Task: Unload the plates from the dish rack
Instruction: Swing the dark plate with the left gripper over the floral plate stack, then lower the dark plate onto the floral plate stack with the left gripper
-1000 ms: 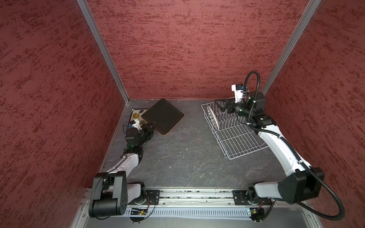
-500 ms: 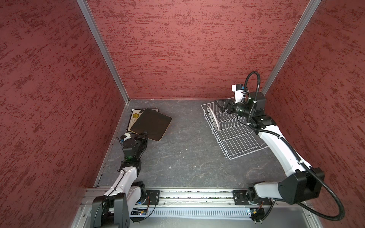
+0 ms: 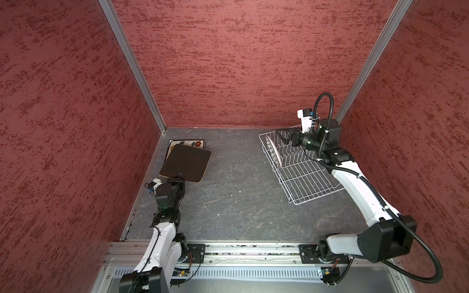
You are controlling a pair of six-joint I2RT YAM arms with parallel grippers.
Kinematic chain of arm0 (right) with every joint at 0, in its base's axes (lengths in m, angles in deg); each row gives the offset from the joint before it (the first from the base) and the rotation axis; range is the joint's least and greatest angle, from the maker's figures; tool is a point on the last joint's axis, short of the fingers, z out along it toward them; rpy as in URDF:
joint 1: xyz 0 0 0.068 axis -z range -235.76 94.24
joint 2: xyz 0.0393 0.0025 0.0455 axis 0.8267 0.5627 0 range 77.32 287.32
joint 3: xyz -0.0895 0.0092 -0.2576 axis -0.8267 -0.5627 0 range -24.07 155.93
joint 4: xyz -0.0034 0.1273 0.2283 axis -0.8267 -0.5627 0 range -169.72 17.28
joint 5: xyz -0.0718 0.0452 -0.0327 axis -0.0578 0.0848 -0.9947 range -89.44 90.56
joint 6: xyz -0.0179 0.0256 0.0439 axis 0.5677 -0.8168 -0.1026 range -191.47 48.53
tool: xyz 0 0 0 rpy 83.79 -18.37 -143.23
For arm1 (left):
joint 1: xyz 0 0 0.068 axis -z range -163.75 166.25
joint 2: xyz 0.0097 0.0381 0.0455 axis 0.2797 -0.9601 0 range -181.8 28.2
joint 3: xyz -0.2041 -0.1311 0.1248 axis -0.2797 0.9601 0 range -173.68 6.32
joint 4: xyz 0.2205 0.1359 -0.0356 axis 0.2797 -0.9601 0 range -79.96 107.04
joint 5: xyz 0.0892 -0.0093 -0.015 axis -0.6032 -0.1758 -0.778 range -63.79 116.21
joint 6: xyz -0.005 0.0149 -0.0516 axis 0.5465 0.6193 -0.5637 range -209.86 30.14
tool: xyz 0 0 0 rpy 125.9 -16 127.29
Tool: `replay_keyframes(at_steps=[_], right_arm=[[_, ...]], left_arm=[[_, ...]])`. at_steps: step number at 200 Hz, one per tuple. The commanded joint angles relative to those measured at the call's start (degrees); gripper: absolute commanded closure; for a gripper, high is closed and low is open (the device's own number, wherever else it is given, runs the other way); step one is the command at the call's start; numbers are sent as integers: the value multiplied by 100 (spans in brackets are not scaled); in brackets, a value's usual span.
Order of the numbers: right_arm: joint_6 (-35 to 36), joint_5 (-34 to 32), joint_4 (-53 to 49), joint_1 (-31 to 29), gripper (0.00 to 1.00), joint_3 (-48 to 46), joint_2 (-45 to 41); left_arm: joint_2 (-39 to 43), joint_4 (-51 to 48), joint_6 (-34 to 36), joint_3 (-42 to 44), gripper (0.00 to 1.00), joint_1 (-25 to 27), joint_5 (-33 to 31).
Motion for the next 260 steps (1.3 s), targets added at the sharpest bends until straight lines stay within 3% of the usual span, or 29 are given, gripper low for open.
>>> replay_keyframes(at_steps=[1,142,260], right_arm=[[41,25,129,40,15,-68,-160],[-16,9,139,37,16,-138,-174],[-128,-97,233,41,15,-314,-415]], left_arm=[[162,1038,-165,-203,100,-93,-58],[-881,1689,-200,-485,100,-935,359],[-1993,2257,158,-871,100,-1063,351]])
